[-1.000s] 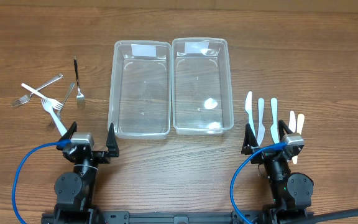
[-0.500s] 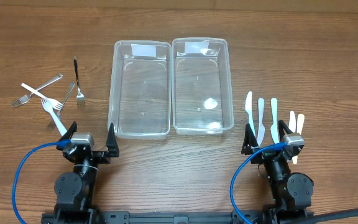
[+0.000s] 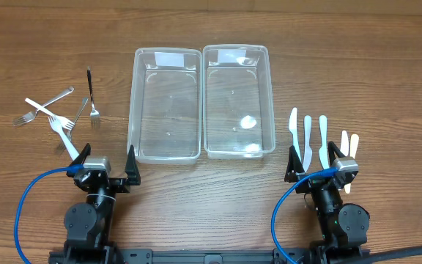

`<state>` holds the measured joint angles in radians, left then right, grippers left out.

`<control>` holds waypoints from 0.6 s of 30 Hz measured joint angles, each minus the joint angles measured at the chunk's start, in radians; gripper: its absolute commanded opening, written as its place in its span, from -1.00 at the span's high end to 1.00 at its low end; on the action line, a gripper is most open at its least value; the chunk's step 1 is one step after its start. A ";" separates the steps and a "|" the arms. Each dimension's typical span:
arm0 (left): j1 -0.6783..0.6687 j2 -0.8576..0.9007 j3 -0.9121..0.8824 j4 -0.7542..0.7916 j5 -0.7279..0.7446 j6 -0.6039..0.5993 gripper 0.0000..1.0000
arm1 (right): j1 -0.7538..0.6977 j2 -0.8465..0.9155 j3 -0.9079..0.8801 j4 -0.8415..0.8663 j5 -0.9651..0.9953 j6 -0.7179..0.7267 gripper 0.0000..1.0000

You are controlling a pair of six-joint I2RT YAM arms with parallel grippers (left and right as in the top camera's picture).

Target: Pack container

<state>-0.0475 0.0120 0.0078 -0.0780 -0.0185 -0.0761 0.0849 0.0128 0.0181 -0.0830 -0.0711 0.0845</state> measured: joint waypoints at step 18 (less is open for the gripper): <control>0.000 0.000 0.000 0.000 0.000 -0.006 -1.00 | 0.000 0.000 0.000 0.004 -0.003 0.040 -1.00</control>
<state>-0.0475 0.0120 0.0078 -0.0780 -0.0185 -0.0818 0.0849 0.0128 0.0181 -0.0792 -0.0738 0.1249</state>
